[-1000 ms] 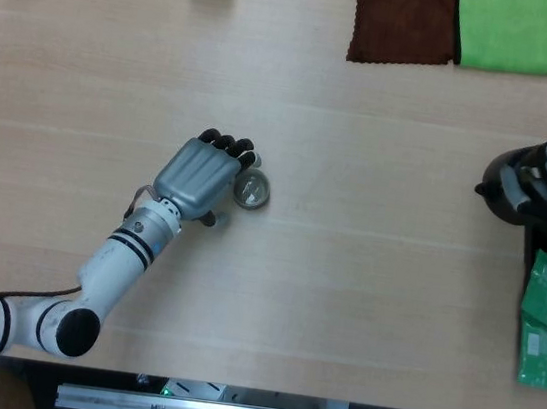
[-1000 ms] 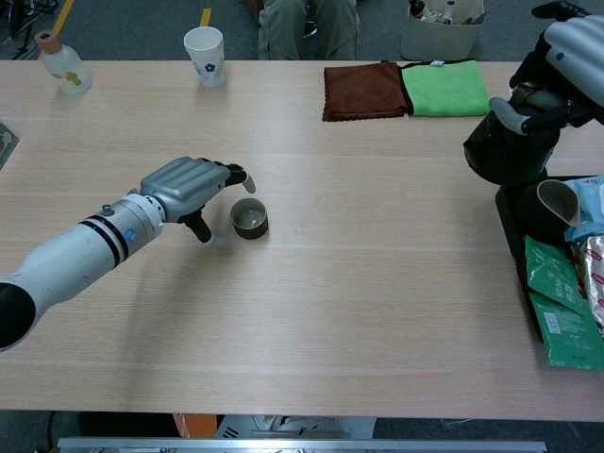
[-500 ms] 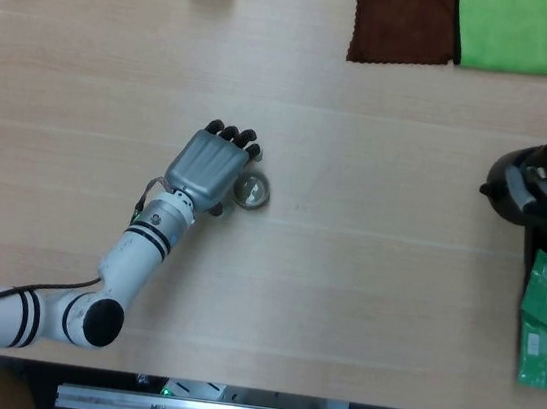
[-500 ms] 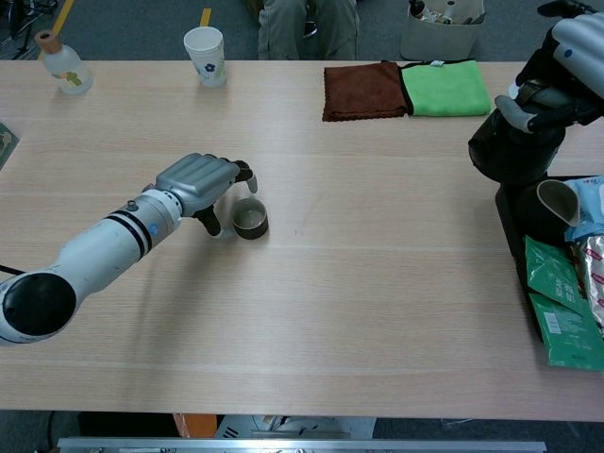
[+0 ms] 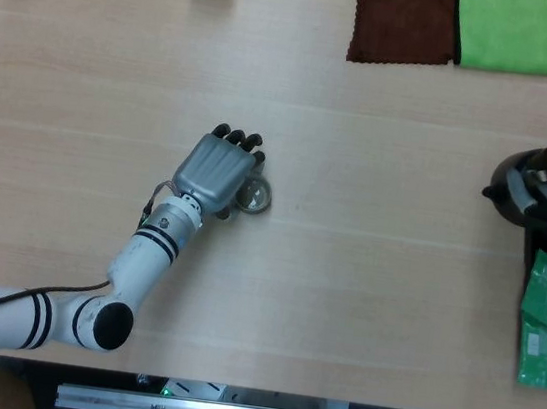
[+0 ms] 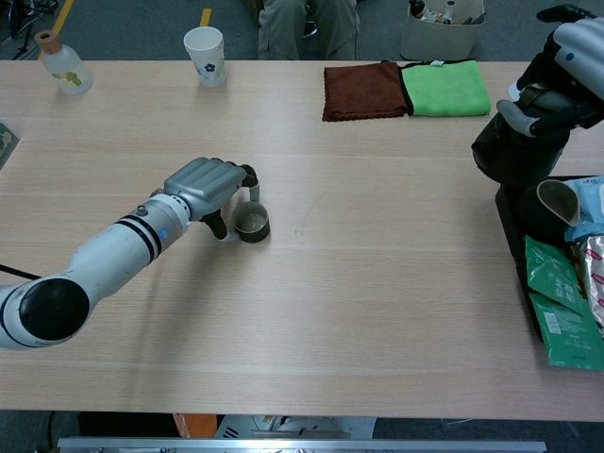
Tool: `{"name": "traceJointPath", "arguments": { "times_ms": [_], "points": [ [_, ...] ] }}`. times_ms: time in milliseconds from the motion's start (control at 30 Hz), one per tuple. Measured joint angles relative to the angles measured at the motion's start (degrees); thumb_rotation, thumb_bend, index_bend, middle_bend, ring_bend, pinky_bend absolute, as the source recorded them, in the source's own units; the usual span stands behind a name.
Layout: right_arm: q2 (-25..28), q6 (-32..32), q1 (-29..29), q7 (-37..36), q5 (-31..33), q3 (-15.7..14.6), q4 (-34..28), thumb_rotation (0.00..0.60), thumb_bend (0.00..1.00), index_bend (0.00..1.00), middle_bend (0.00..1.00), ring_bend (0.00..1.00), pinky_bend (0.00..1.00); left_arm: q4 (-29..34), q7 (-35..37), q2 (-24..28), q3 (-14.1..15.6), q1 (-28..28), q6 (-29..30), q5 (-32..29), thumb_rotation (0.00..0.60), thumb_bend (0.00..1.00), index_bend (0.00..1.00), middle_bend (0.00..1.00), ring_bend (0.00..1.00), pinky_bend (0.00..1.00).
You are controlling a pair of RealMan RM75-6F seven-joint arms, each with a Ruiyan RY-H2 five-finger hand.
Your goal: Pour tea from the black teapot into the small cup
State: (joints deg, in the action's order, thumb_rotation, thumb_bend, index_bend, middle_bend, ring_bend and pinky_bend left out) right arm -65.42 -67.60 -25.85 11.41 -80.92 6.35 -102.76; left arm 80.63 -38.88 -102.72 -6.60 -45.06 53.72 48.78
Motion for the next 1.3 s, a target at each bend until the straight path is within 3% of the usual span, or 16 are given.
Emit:
{"name": "traceJointPath", "arguments": {
  "times_ms": [733, 1033, 1300],
  "points": [
    [0.59, -0.14, 0.60, -1.59, 0.29, 0.03, 0.98, 0.506, 0.44, 1.00, 0.90, 0.94, 0.06, 0.21, -1.95, -4.52, -2.74, -4.03, 0.31, -5.49, 0.600, 0.22, 0.40, 0.19, 0.18, 0.16],
    [0.80, -0.07, 0.75, -2.28, 0.13, 0.00, 1.41, 0.509, 0.44, 1.00, 0.90, 0.94, 0.06, -0.54, -2.78, -4.91, -2.61, -4.83, 0.91, -6.97, 0.600, 0.22, 0.20, 0.18, 0.18, 0.16],
    [0.43, 0.23, 0.46, -1.37, -0.26, -0.07, 0.70, 0.515, 0.44, 1.00, 0.90, 0.94, 0.06, 2.16, -3.56, -2.39, -1.81, -4.54, 2.21, -7.57, 0.600, 0.22, 0.15, 0.16, 0.18, 0.16]
  ]
}}
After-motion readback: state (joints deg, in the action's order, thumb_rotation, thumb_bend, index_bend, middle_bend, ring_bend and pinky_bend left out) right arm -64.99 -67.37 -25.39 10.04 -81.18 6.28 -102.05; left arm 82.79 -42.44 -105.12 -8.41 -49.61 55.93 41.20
